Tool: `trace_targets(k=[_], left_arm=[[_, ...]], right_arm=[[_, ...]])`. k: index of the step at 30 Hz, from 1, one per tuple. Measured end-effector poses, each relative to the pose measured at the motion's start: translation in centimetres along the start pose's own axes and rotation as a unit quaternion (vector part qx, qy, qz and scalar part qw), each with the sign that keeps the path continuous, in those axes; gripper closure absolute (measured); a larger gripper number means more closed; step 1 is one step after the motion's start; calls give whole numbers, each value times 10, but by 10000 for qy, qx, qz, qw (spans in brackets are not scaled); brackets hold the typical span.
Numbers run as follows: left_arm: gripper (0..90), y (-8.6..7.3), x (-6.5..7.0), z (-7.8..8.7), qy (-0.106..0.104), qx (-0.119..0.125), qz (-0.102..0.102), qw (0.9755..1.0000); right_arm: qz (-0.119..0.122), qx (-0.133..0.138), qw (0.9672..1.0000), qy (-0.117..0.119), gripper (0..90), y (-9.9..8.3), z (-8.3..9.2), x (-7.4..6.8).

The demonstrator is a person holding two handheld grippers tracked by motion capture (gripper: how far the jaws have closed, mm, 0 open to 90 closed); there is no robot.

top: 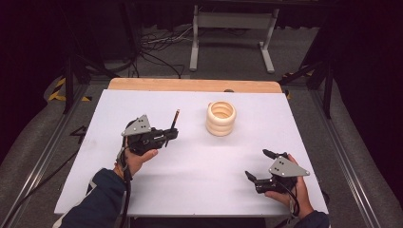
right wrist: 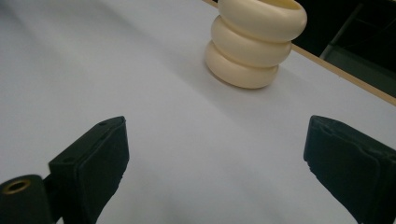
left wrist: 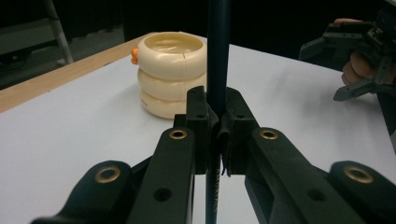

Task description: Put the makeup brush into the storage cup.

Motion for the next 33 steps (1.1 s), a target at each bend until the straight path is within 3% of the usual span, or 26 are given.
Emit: trace_targets(k=[8, 10, 13, 27, 33], left_arm=[[833, 10, -6, -24, -18, 190, 57, 9998], [833, 14, -8, -30, 18, 235, -19, 9997], [833, 20, -10, -37, 60, 423, 132, 9990], [834, 42, -15, -65, -17, 913, 25, 9958], [834, 47, -19, -75, -65, 1046, 130, 9944]], right_arm=[[-133, 223, 9994, -214, 59, -2, 16, 5], [-123, 195, 9995, -220, 59, -4, 18, 5], [-93, 171, 9996, -190, 59, -5, 18, 5], [-152, 256, 9993, -239, 62, -7, 18, 8], [-155, 271, 9992, -246, 63, -8, 16, 9]])
Point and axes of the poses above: each handheld gripper's, and its own axes: z roughly backward along the jaws, y roughly out of its top, x roughly to its right, the point moved 2 cm from there along -z, roughly forward along the jaws, and after that the axes turned 15 degrees about x, right-handed, at the moved point
